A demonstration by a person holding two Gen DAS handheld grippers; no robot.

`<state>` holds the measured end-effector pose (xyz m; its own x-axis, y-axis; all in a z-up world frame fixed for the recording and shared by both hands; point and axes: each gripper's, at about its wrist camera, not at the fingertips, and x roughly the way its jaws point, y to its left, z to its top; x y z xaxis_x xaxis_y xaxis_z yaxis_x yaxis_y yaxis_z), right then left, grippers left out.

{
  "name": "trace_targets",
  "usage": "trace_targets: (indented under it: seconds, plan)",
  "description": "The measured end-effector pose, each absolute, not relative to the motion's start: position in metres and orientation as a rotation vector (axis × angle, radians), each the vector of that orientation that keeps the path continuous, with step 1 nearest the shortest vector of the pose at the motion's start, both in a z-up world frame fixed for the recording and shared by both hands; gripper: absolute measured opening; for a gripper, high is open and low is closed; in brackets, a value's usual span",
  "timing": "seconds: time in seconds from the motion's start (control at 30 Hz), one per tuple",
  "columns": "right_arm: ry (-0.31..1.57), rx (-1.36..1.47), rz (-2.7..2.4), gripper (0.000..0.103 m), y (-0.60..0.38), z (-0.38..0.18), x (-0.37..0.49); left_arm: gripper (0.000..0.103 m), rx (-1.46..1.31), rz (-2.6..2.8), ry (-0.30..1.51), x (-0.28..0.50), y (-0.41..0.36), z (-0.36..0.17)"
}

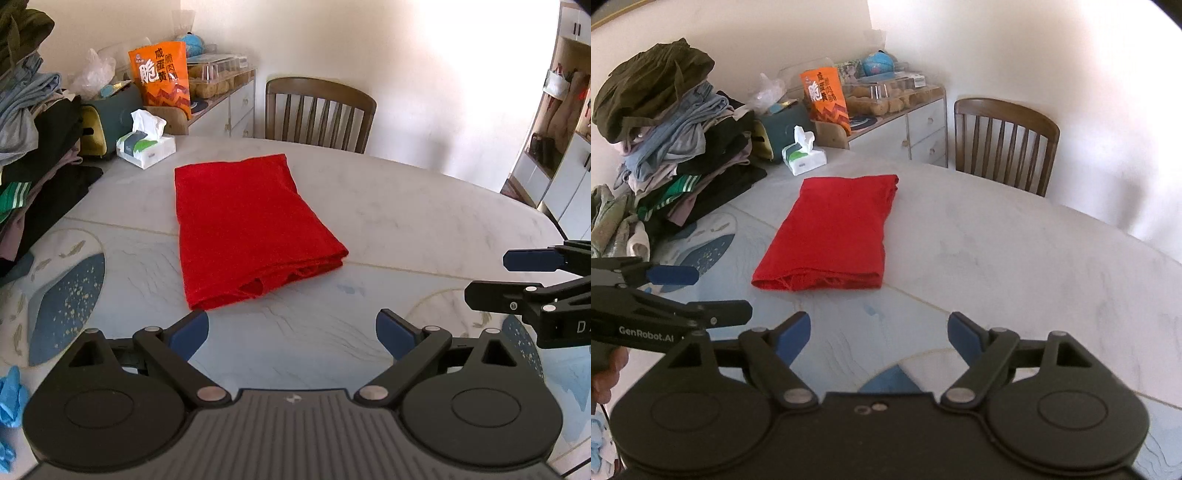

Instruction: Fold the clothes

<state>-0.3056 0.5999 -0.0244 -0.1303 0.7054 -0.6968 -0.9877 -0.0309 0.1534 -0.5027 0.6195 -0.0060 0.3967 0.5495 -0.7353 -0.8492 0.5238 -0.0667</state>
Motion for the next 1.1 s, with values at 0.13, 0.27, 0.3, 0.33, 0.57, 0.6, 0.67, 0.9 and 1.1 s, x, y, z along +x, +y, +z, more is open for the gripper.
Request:
trace_targets:
  seconds: [0.13, 0.27, 0.3, 0.33, 0.57, 0.6, 0.67, 0.9, 1.1]
  plan:
    - [0.744, -0.516, 1.553, 0.103, 0.592, -0.028, -0.302, 0.098, -0.489, 0.931, 0.727, -0.5, 0.611, -0.008]
    - [0.766, -0.531, 1.507, 0.103, 0.587, -0.033, -0.3, 0.098, -0.492, 0.964, 0.725, -0.503, 0.604, -0.013]
    - [0.771, -0.533, 1.499, 0.103, 0.585, -0.034, -0.3, 0.098, -0.492, 0.974, 0.725, -0.504, 0.603, -0.014]
    - [0.775, -0.535, 1.496, 0.103, 0.584, -0.035, -0.3, 0.098, -0.496, 0.982, 0.725, -0.505, 0.603, -0.015]
    - [0.795, -0.548, 1.478, 0.103, 0.578, -0.042, -0.299, 0.098, -0.505, 1.013, 0.739, -0.513, 0.602, -0.018]
    - [0.798, -0.548, 1.476, 0.103, 0.577, -0.043, -0.299, 0.098, -0.504, 1.015, 0.742, -0.514, 0.602, -0.019]
    - [0.799, -0.549, 1.475, 0.103, 0.576, -0.043, -0.299, 0.098, -0.503, 1.02, 0.745, -0.514, 0.601, -0.02]
    - [0.808, -0.555, 1.467, 0.103, 0.575, -0.044, -0.298, 0.098, -0.501, 1.029, 0.751, -0.516, 0.6, -0.021]
    - [0.818, -0.556, 1.47, 0.103, 0.574, -0.044, -0.298, 0.098, -0.502, 1.028, 0.755, -0.516, 0.601, -0.022]
